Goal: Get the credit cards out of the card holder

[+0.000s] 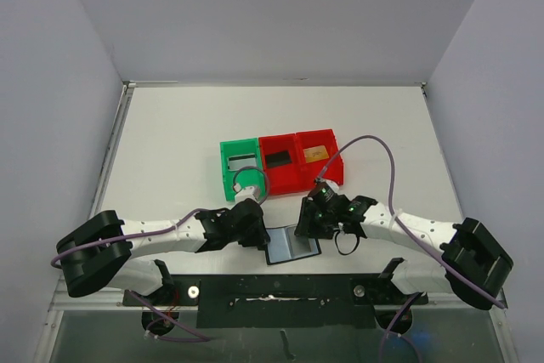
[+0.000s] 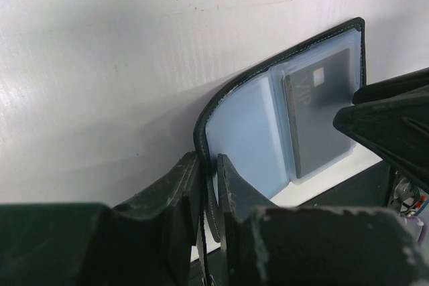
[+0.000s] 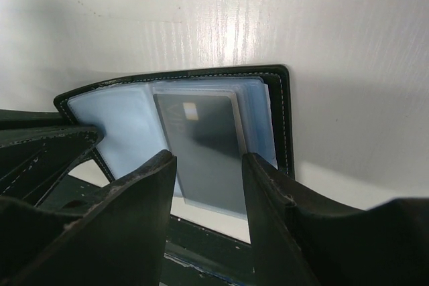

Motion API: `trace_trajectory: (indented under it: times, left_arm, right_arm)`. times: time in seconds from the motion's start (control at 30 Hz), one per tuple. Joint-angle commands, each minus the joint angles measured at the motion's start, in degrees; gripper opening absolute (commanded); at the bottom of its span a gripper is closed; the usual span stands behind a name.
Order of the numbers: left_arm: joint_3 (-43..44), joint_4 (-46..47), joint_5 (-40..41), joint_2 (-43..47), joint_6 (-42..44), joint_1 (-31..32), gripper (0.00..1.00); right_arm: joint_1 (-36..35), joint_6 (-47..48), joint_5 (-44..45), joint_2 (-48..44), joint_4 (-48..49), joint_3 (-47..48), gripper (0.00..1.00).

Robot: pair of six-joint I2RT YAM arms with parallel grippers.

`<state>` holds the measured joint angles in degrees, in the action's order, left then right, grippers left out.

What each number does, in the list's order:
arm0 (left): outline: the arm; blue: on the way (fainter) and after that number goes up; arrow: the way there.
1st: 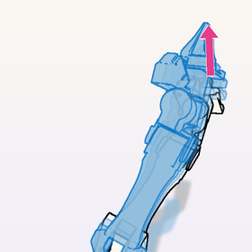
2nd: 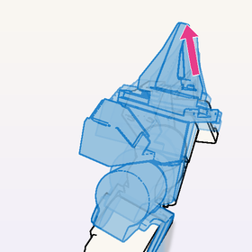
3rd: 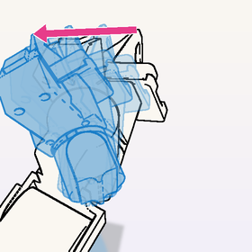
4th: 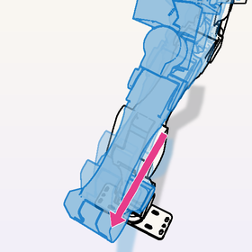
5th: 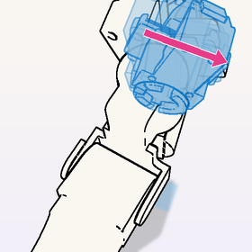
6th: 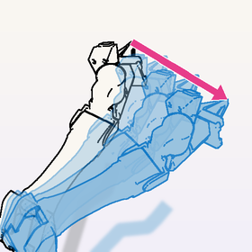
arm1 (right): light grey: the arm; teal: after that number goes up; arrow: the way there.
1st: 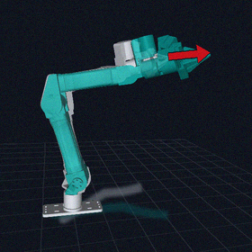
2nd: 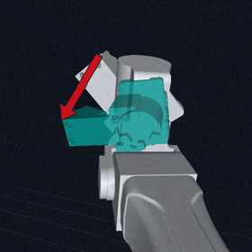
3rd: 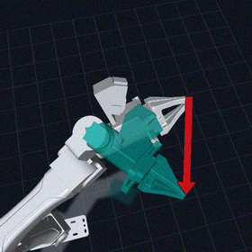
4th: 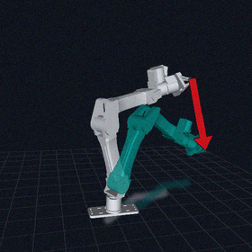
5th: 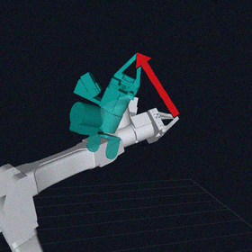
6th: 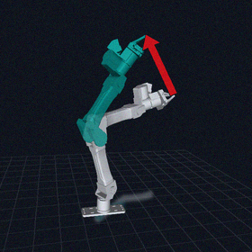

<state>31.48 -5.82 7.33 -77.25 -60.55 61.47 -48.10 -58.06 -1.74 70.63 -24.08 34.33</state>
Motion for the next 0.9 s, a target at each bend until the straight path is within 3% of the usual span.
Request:
trace_trajectory:
  times: [0.0, 0.43, 0.57, 0.87]
  left_arm:
    - [0.3, 0.5, -0.4, 1.5, 1.2, 0.1, 0.13]
    - [-0.2, 0.6, 0.2, 1.6, 0.8, 0.1, 0.12]
    - [-0.7, 0.7, 0.1, 1.5, 0.4, -0.2, 0.12]
    - [-0.4, 3.0, -0.7, 0.5, 0.5, -0.5, 0.12]
  right_arm:
    - [-0.7, -0.2, -0.2, 0.7, 1.9, 0.3, 0.45]
    - [-0.6, 0.3, -8.5, 1.9, 11.8, -0.6, 0.44]
    - [-1.3, 0.1, -4.1, 0.7, 5.7, 2.0, 0.42]
    - [-1.1, 7.2, 2.4, -0.1, -10.0, 8.0, 0.50]
